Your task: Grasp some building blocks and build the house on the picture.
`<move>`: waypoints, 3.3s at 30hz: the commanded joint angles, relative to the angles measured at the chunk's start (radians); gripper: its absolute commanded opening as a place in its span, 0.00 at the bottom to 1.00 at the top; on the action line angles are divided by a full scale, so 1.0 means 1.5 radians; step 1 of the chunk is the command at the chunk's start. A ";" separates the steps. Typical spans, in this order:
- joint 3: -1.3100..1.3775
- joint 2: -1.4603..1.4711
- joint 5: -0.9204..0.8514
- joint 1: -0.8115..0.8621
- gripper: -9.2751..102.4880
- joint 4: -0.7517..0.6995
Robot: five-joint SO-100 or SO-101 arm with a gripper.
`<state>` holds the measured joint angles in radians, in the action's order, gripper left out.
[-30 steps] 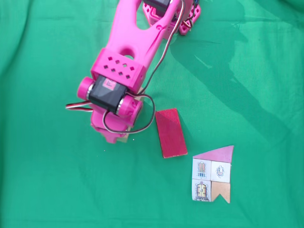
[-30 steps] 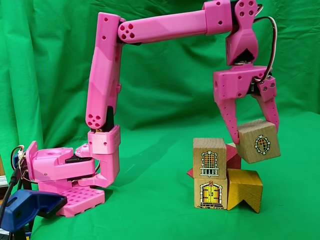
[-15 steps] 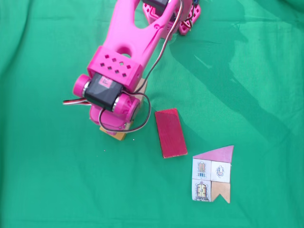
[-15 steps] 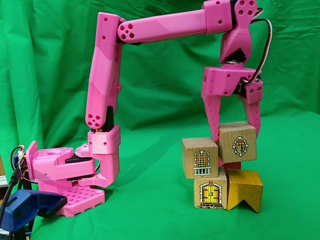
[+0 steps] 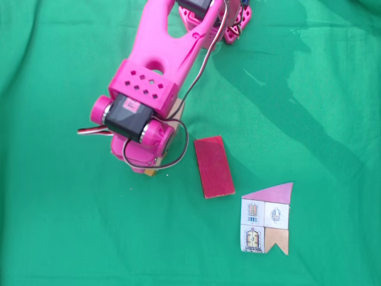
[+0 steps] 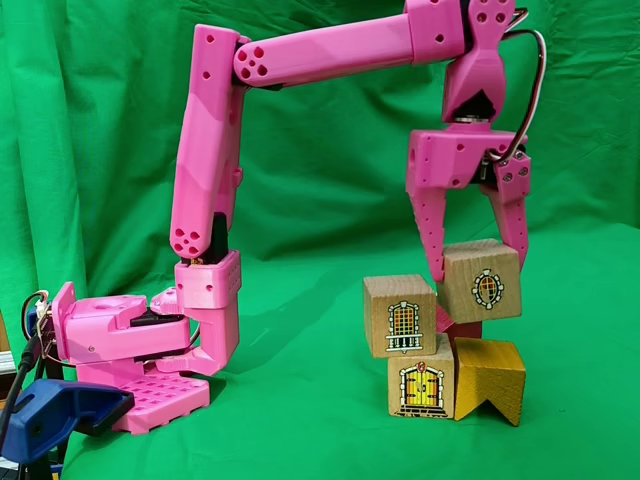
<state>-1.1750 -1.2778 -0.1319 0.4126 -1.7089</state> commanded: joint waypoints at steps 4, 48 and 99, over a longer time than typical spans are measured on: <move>0.034 -0.002 -0.002 -0.002 0.28 0.001; 0.114 -0.026 0.000 0.038 0.36 -0.063; 0.296 0.220 -0.003 0.048 0.17 0.183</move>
<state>-0.7547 -0.9403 -0.1319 0.4909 -1.4435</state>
